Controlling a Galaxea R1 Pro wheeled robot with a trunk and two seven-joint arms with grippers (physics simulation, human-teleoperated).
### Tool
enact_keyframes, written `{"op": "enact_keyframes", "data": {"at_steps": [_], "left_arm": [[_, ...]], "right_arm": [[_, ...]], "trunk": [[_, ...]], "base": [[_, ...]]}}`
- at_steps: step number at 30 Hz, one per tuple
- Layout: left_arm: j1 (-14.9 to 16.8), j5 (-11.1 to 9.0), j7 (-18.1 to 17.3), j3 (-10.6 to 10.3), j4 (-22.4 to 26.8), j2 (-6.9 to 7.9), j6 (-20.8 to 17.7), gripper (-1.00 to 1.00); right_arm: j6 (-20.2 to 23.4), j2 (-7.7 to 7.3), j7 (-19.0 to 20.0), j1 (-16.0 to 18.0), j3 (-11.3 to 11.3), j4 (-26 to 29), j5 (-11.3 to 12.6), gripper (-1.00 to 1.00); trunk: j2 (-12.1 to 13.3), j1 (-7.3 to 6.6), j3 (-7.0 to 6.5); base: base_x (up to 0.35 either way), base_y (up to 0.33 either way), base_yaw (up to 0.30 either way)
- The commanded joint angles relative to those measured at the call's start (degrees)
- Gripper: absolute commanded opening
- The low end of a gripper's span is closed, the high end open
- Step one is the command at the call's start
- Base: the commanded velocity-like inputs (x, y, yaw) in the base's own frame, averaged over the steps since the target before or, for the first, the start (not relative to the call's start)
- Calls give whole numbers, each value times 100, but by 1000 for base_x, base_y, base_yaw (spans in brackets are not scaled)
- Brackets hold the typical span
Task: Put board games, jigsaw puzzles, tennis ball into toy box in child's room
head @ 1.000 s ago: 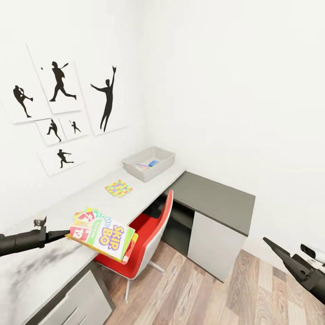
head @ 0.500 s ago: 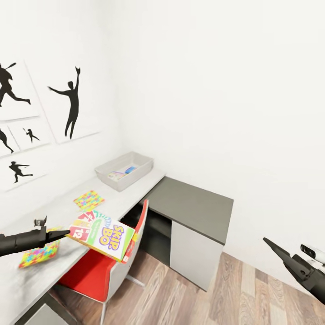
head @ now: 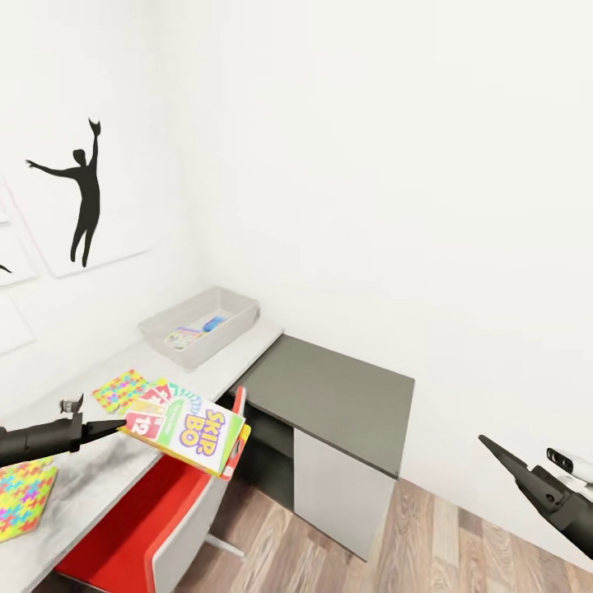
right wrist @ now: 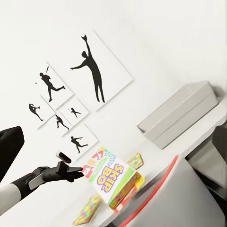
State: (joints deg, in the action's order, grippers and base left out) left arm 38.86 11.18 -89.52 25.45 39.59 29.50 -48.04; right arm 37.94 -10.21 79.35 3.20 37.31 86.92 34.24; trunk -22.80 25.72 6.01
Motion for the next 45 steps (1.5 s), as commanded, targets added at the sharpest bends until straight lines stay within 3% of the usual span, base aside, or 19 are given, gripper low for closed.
{"op": "enact_keyframes", "data": {"at_steps": [1,9,13,16,20,27,36,45], "left_arm": [[8,47,-48,25,5,-1,-54,-100],[-15,-13,-48,42,208,17,-60,-100],[-65,-304,-48,41,531,20,-100,-100],[-215,-727,-48,45,831,37,-130,-100],[-582,-1323,-48,27,1564,209,-417,-100],[-955,-1794,-48,36,2153,275,-649,-100],[-1023,-1911,-48,45,2234,284,-678,-100],[-1031,-1925,-48,47,2238,284,-673,-100]], "right_arm": [[55,3,10,5,3,0,14,100],[55,10,10,5,0,0,13,100],[55,10,12,5,-2,0,13,100],[61,6,21,5,2,0,13,100],[59,9,19,5,1,0,13,100],[56,10,19,5,-3,0,13,100],[55,10,19,5,-3,0,13,100],[57,2,20,5,-2,0,13,100]], "trunk": [[-12,7,12],[-12,7,12],[-12,7,12],[-12,7,12],[-12,7,12],[-12,7,12],[-12,7,12],[-12,7,12]], "base": [[321,-4,-2],[289,-68,-1],[174,-114,0],[81,-60,0],[21,-16,0],[4,-3,0],[43,0,0],[282,-2,0]]}}
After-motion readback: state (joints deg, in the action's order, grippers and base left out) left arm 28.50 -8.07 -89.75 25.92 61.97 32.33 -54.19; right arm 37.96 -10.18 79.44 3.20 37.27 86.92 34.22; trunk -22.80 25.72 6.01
